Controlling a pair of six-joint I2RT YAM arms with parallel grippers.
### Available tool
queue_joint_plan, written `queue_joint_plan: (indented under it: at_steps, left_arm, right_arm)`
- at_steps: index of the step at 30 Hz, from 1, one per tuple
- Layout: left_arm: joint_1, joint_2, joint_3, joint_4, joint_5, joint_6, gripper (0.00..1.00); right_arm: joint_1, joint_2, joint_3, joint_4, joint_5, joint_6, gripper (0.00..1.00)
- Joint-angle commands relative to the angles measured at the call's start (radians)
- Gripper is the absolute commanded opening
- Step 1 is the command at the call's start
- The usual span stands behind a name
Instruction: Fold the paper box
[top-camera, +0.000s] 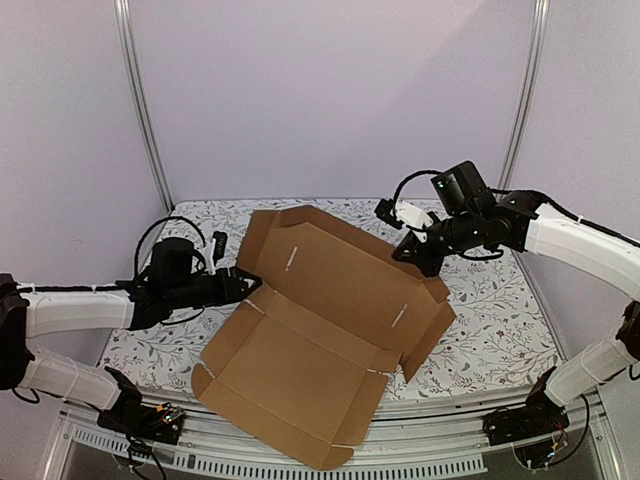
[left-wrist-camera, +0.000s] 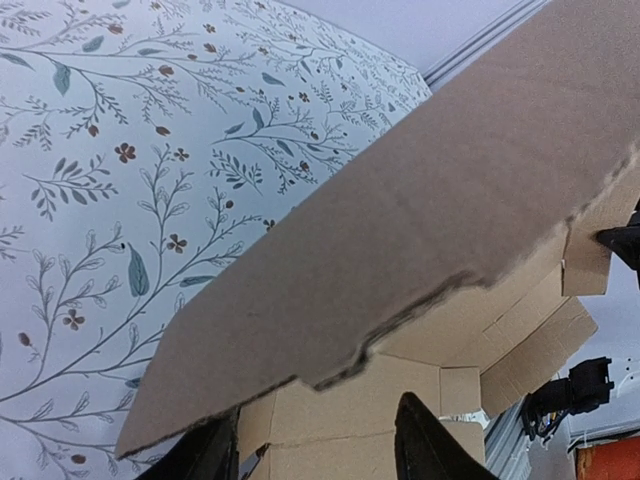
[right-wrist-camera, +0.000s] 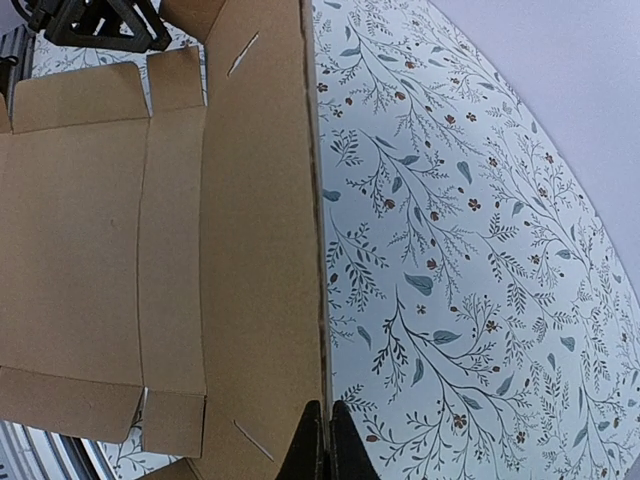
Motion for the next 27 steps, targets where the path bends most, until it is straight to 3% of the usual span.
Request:
queue_joint_plan:
  at_steps: [1, 10, 18, 27]
  left_arm:
    - [-0.012, -0.027, 0.013, -0.044, -0.017, 0.047, 0.52]
    - [-0.012, -0.044, 0.029, -0.062, -0.01, 0.063, 0.52]
    - [-0.012, -0.088, 0.062, -0.199, -0.167, 0.114, 0.53]
    - [-0.017, 0.012, 0.065, -0.14, -0.119, 0.073, 0.53]
  right_arm:
    - [0.009, -0.033, -0.012, 0.024, -0.027, 0.017, 0.0]
    - [0.011, -0.033, -0.012, 0.033, -0.029, 0.023, 0.0]
    - [0.012, -0.032, -0.017, 0.034, -0.025, 0.022, 0.0]
    - [0.015, -0.035, -0.024, 0.038, -0.025, 0.025, 0.0]
